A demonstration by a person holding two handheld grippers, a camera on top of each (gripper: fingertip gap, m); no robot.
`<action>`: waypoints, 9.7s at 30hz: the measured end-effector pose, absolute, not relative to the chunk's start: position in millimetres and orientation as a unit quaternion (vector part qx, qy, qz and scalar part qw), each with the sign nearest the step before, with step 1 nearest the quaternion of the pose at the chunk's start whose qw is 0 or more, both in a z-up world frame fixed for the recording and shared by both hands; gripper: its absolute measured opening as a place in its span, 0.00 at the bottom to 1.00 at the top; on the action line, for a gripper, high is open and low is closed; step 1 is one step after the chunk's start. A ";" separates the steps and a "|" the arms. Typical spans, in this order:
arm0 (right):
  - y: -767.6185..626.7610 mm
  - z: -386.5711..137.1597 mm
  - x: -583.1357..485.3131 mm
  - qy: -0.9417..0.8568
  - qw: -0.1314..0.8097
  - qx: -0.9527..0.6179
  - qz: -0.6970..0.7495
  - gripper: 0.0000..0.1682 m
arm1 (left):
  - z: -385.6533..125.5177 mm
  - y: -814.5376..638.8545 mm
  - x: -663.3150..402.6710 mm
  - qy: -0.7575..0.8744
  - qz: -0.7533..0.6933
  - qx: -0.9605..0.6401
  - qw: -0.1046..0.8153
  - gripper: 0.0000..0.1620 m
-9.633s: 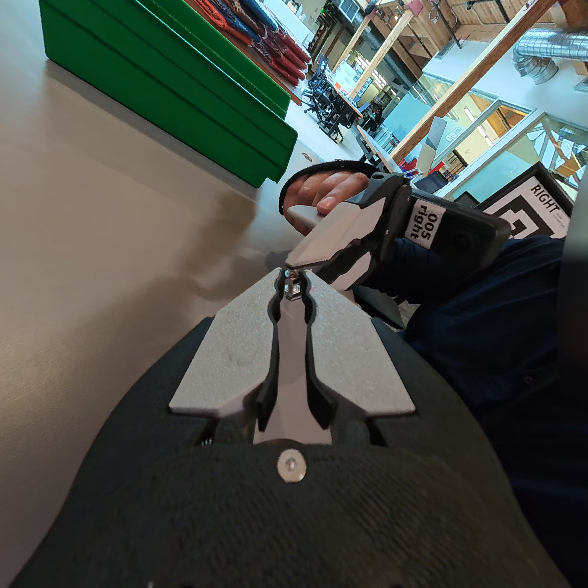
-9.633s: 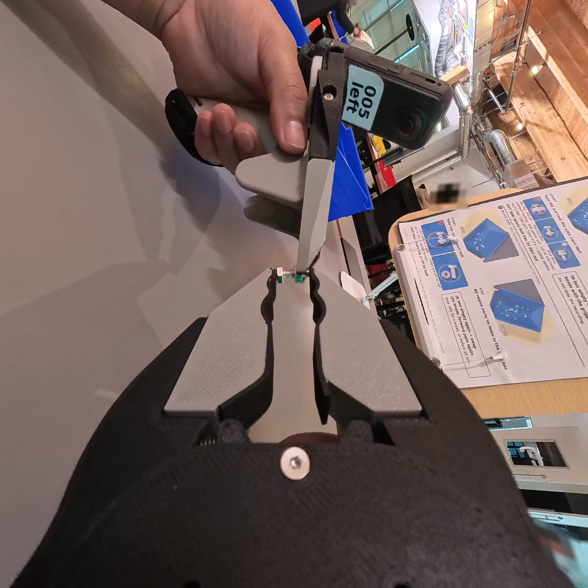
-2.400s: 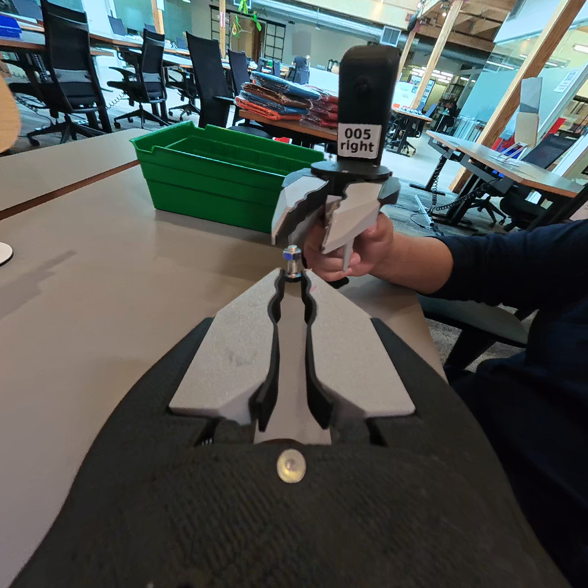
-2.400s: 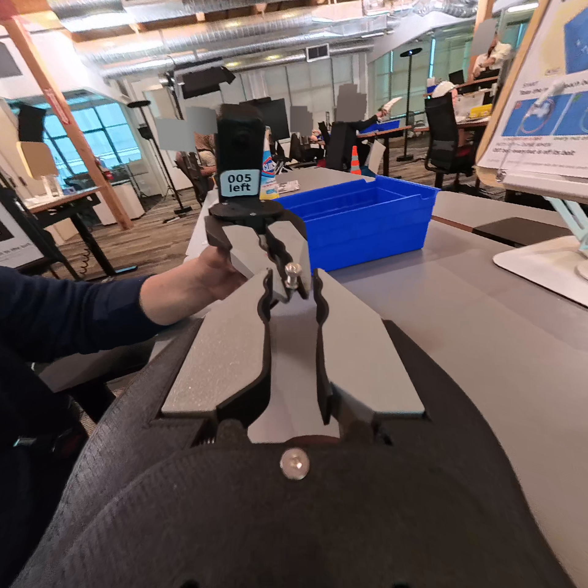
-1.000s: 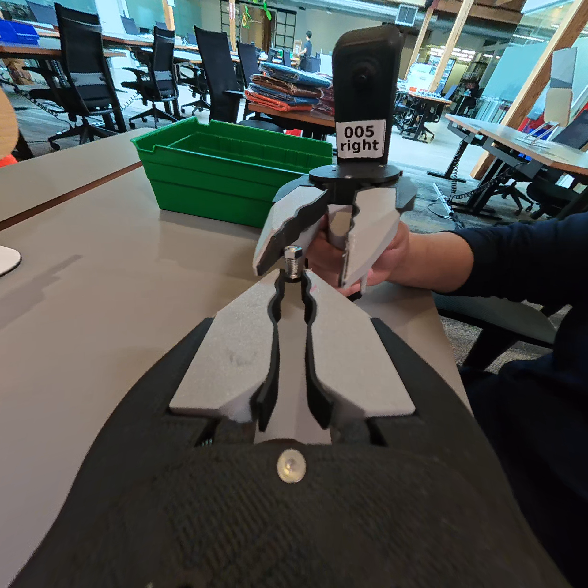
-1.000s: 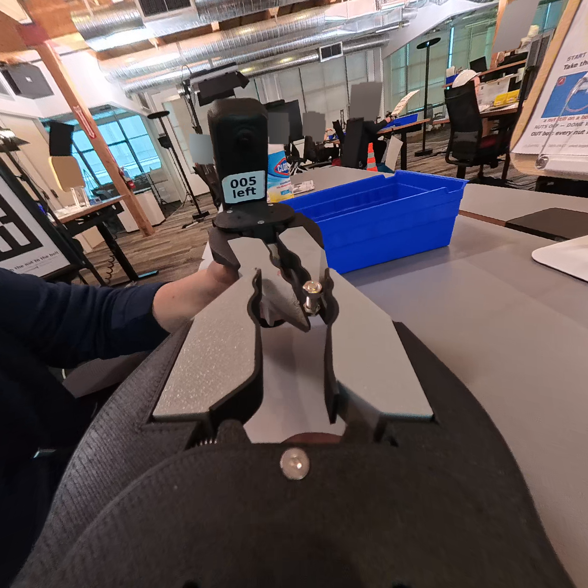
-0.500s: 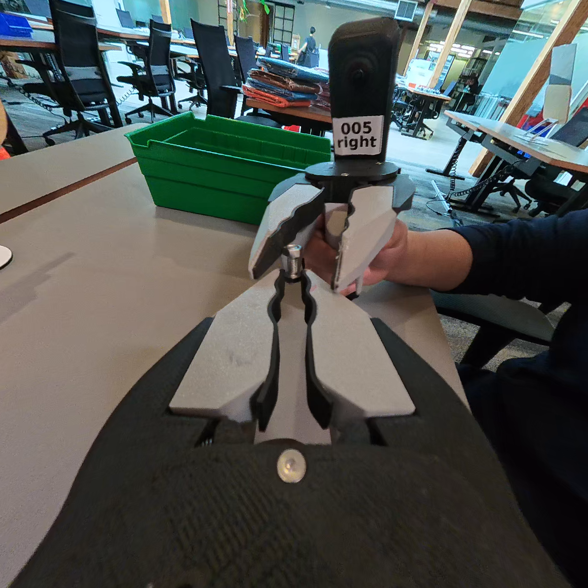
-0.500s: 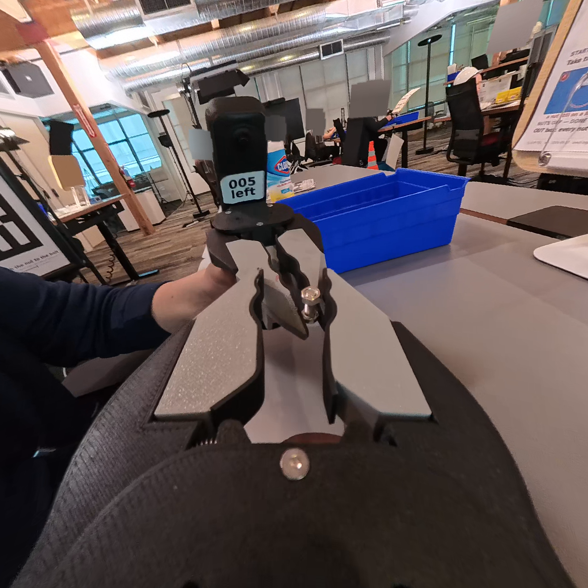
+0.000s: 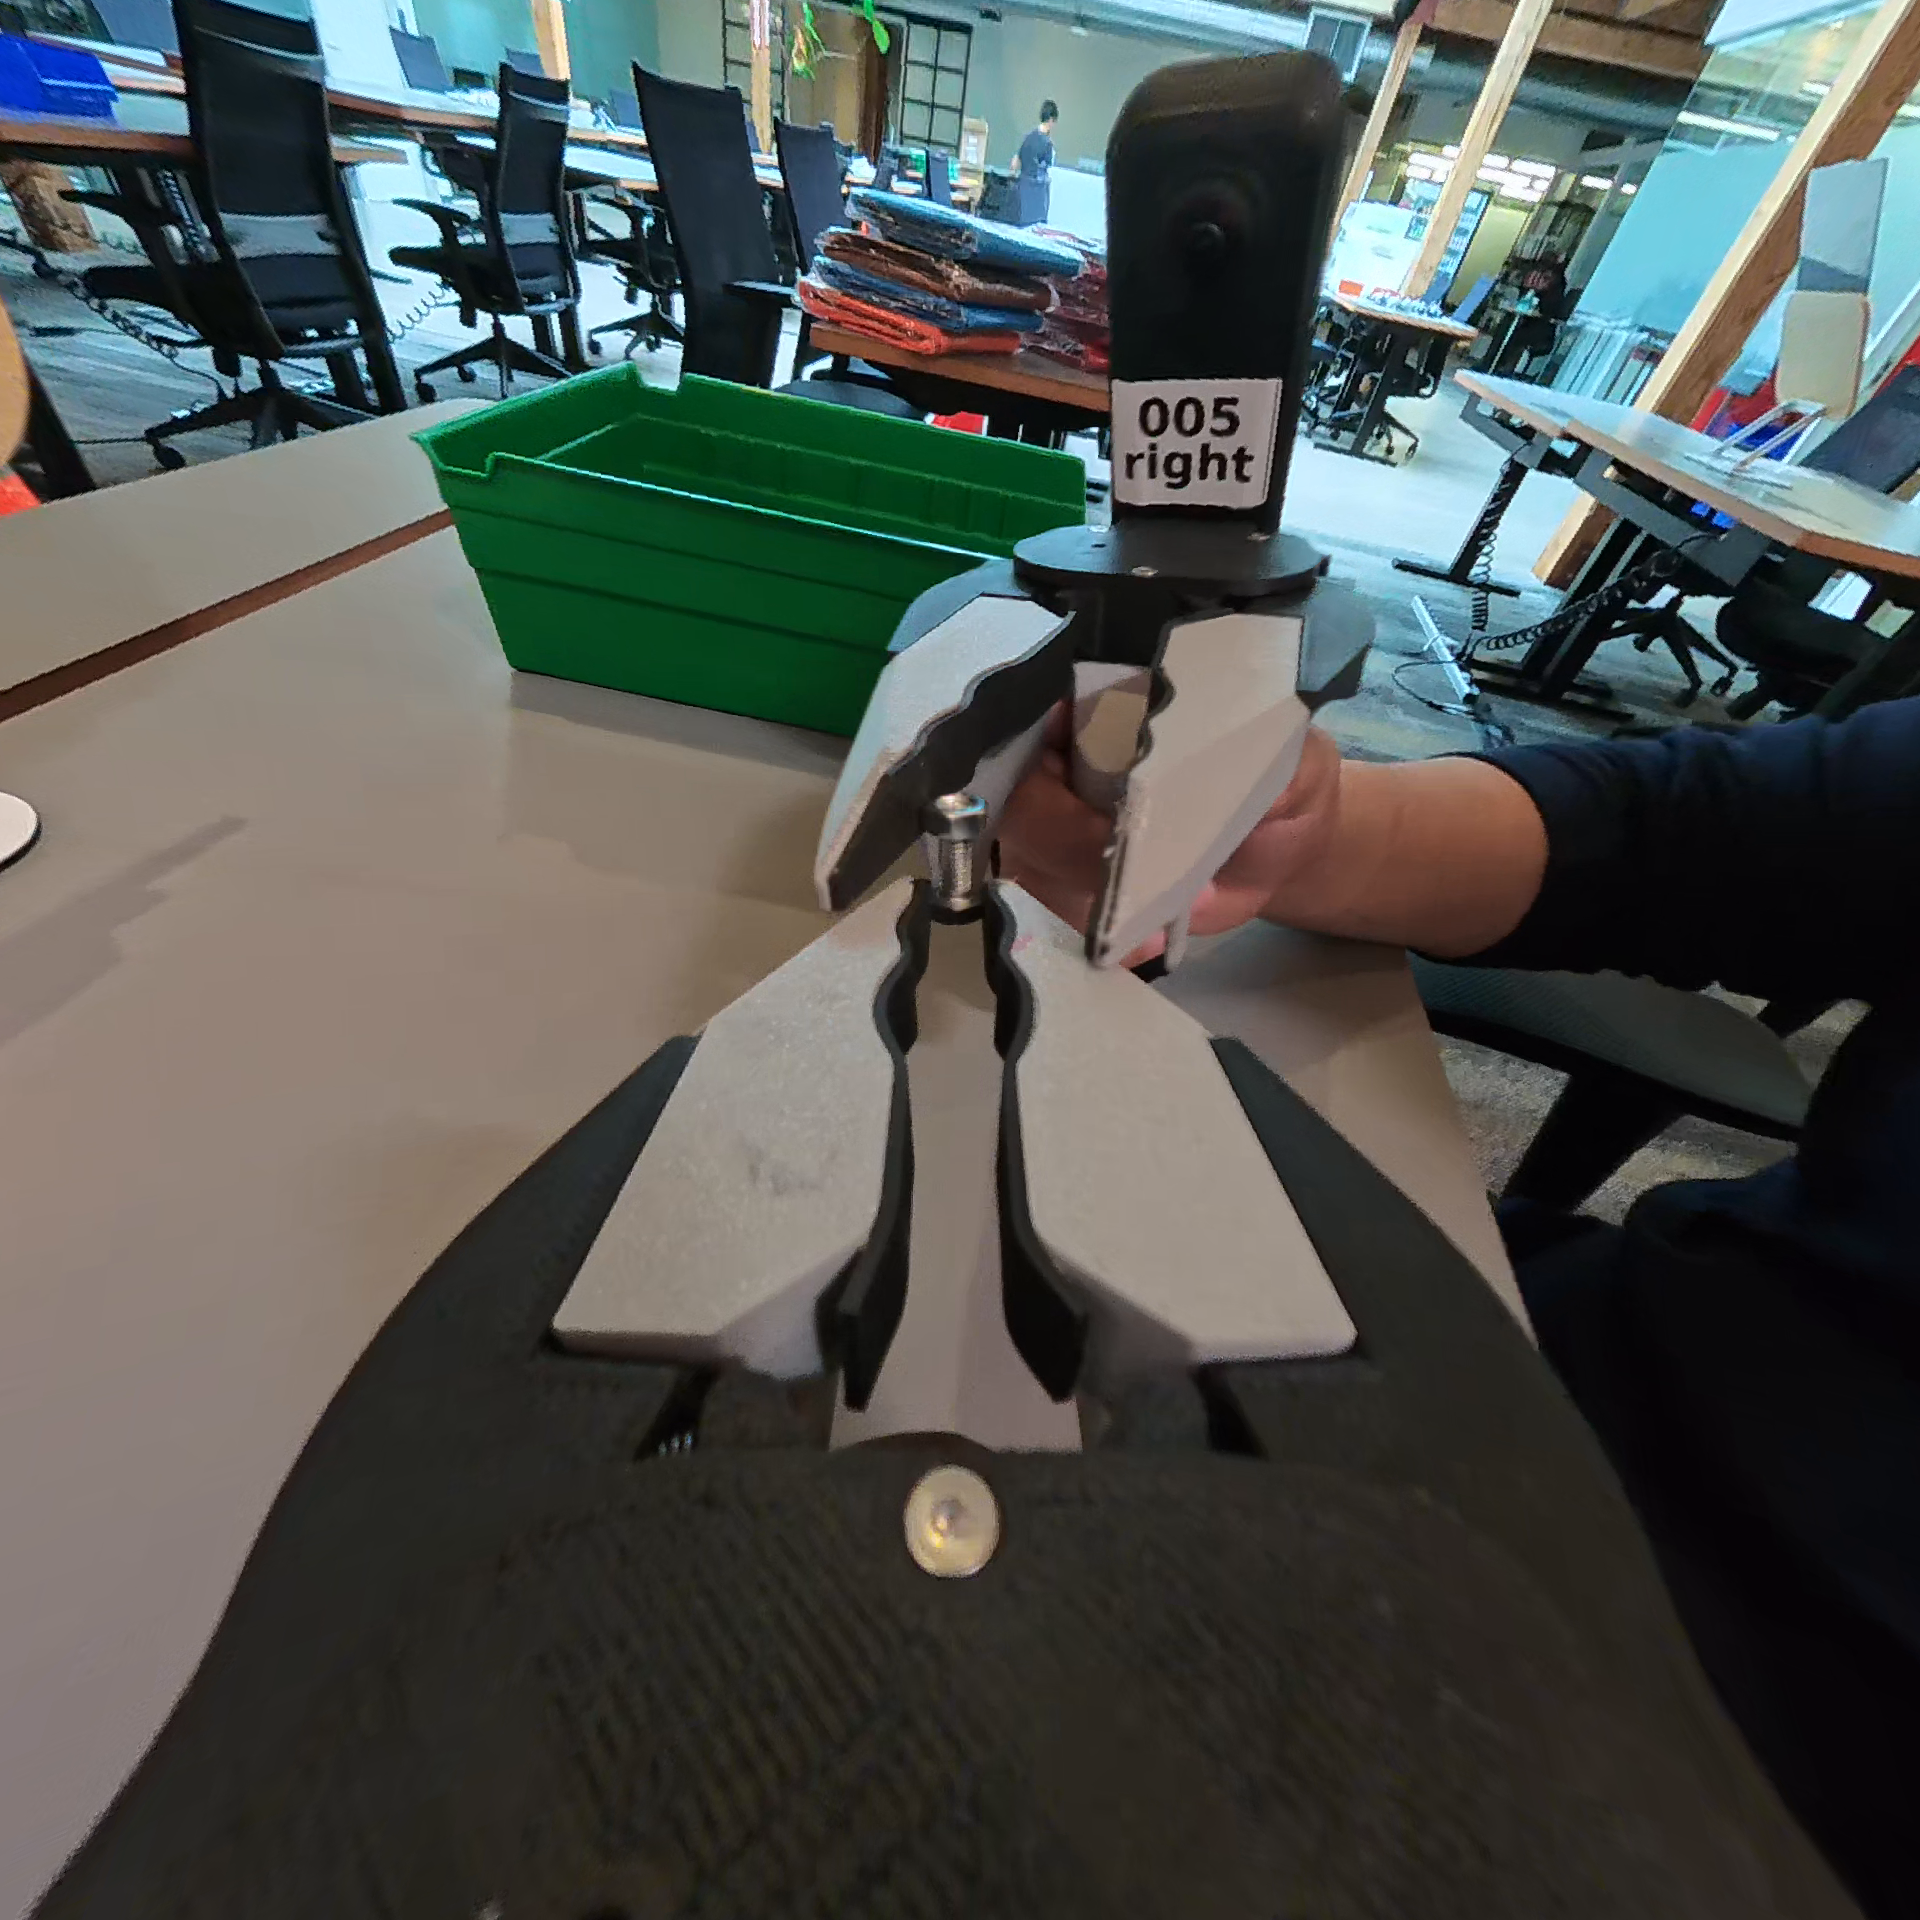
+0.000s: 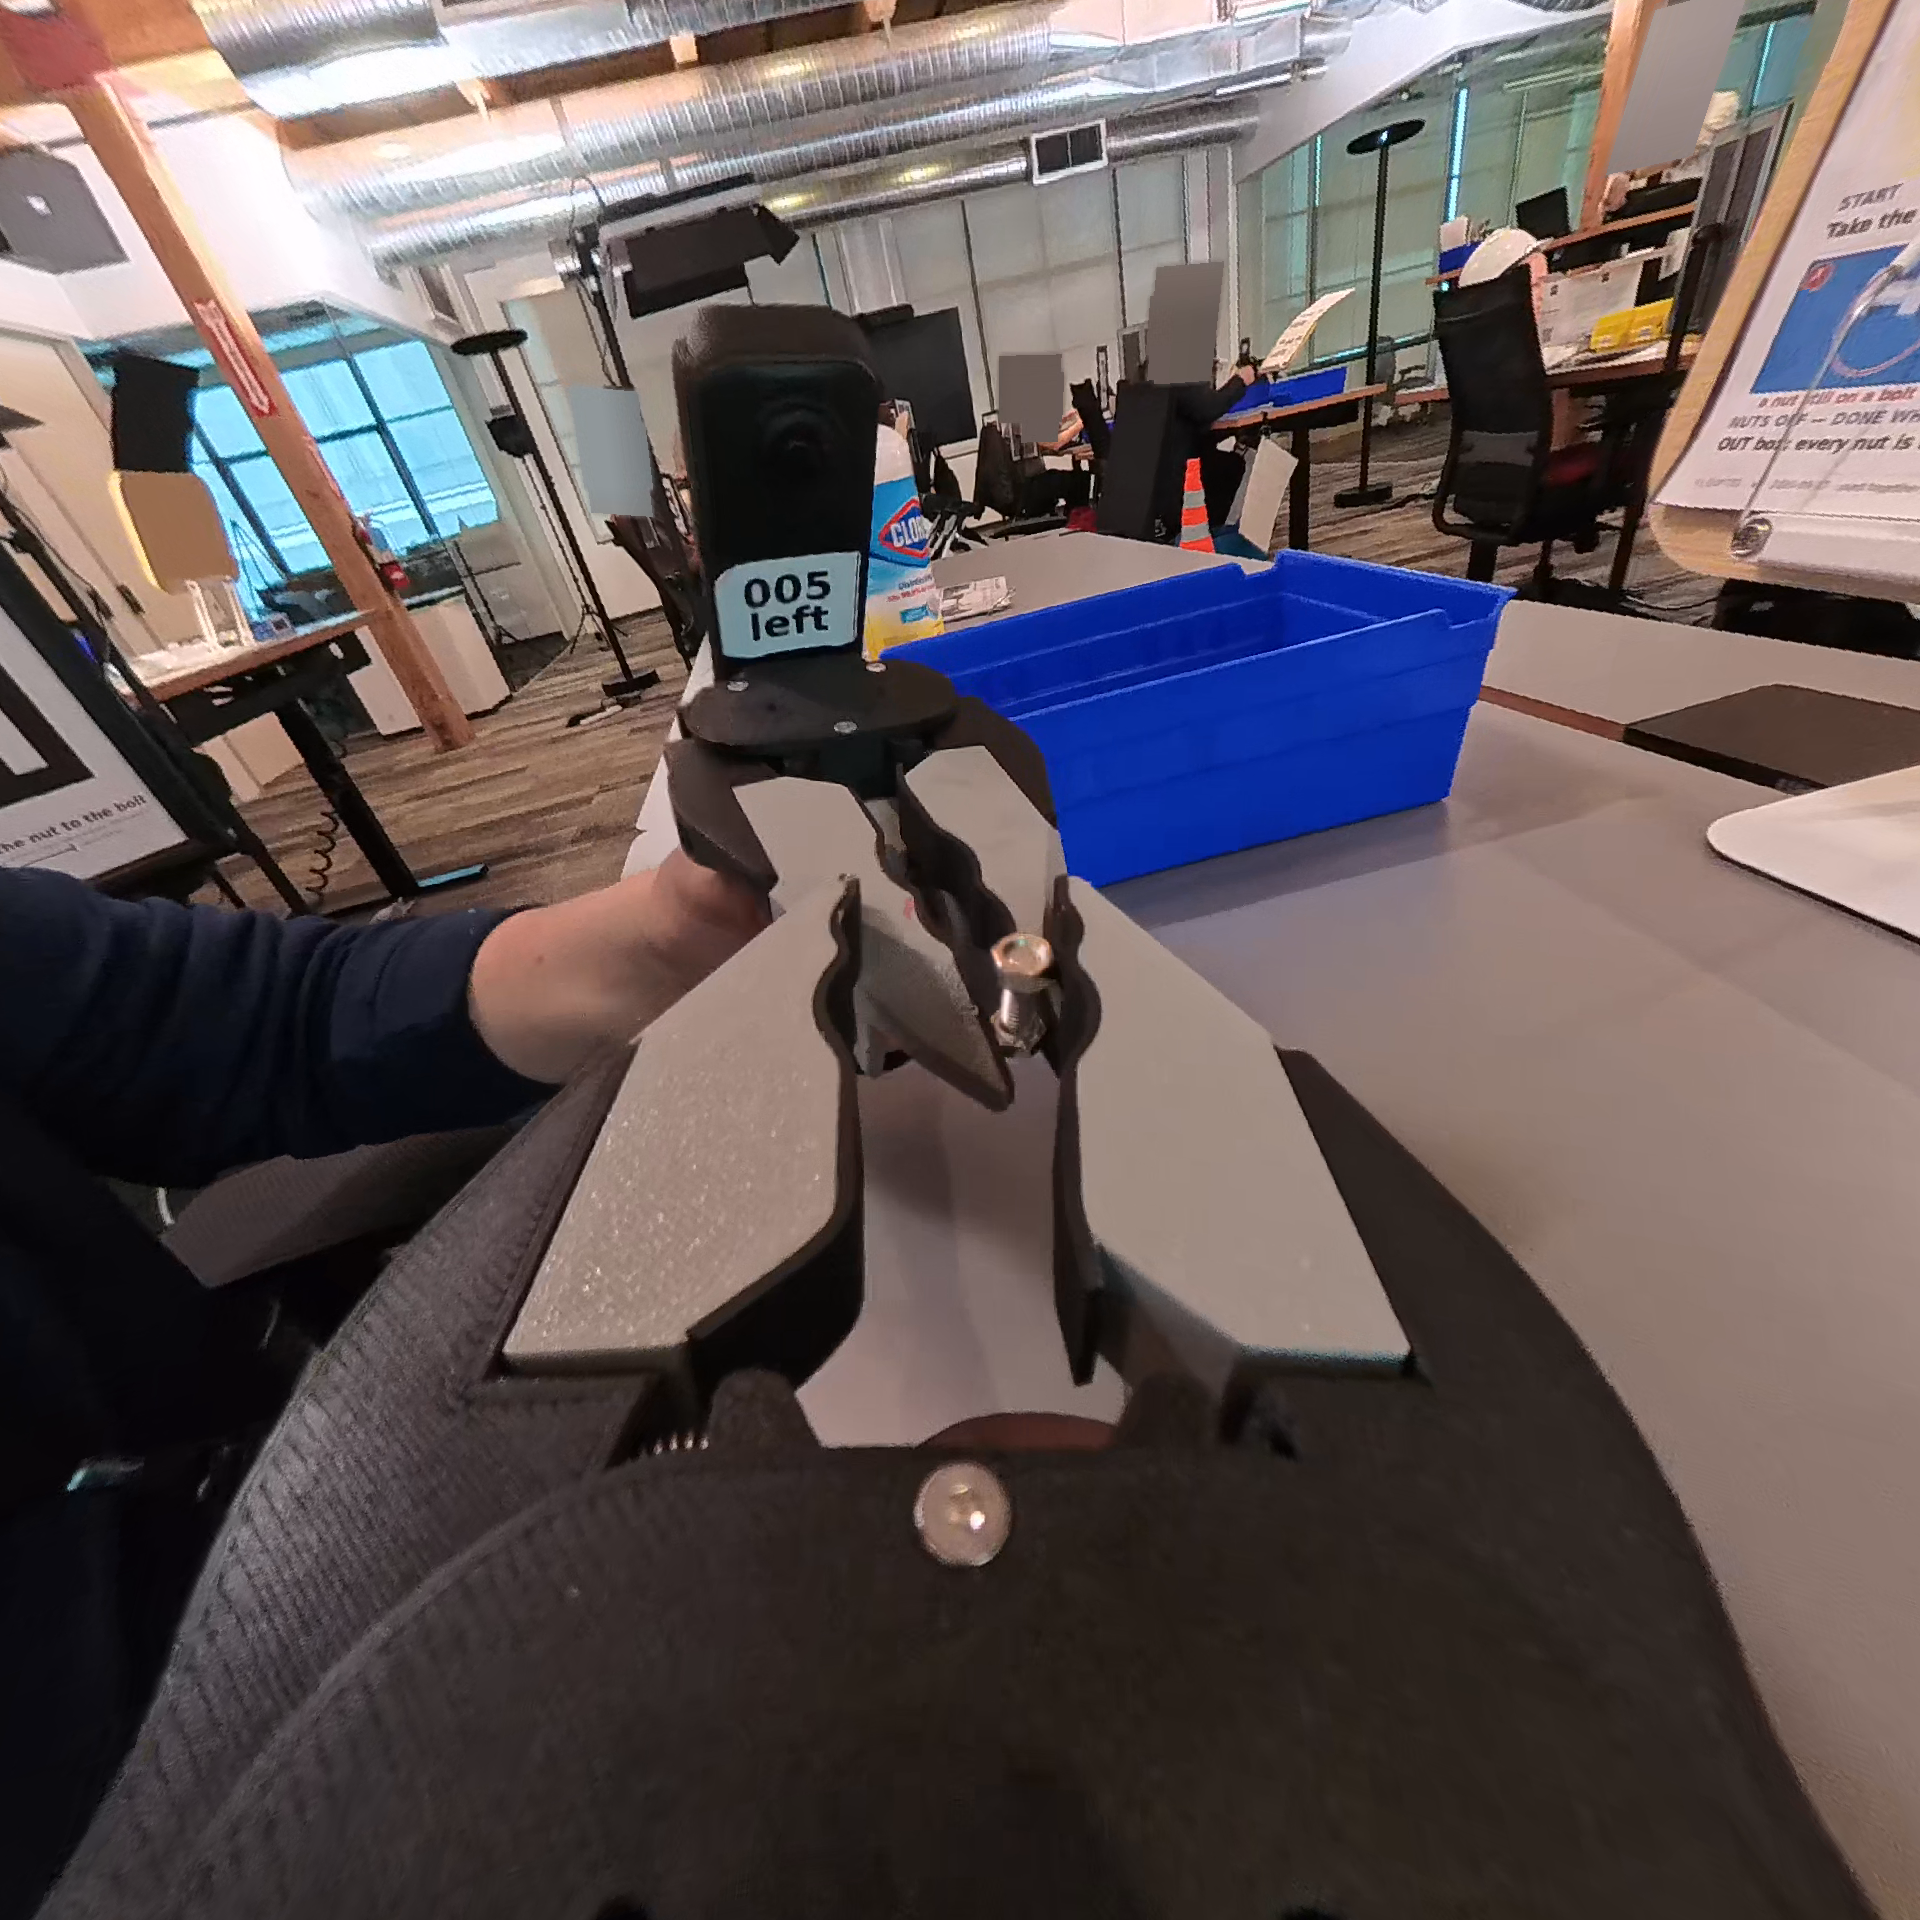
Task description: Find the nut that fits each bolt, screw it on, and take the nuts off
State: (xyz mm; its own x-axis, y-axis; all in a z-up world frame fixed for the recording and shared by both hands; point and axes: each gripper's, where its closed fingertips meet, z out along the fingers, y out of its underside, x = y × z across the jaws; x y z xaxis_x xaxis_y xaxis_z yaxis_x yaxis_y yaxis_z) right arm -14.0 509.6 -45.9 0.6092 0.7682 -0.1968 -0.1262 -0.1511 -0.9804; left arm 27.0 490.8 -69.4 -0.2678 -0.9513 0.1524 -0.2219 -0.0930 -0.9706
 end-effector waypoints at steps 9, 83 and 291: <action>510.3 -39.7 0.5 -0.223 0.616 -0.657 0.373 0.18 | -60.8 506.0 20.0 0.560 -0.548 -0.511 0.353 0.05; 520.5 -52.7 1.6 -0.213 0.609 -0.683 0.344 0.05 | -73.6 494.0 30.3 0.574 -0.537 -0.517 0.339 0.05; 507.7 -163.6 18.6 -0.293 0.386 -0.858 0.169 0.14 | -170.2 522.6 2.7 0.661 -0.348 -0.624 0.231 0.17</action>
State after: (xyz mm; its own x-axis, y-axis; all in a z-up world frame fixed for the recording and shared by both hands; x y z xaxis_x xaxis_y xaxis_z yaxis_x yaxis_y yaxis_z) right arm 18.6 507.7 -163.6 0.7708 0.6338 -0.0643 0.3724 -0.5302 -0.7617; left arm 2.7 522.6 -170.2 -0.1156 -0.9850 0.1284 -0.6632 -0.0197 -0.7482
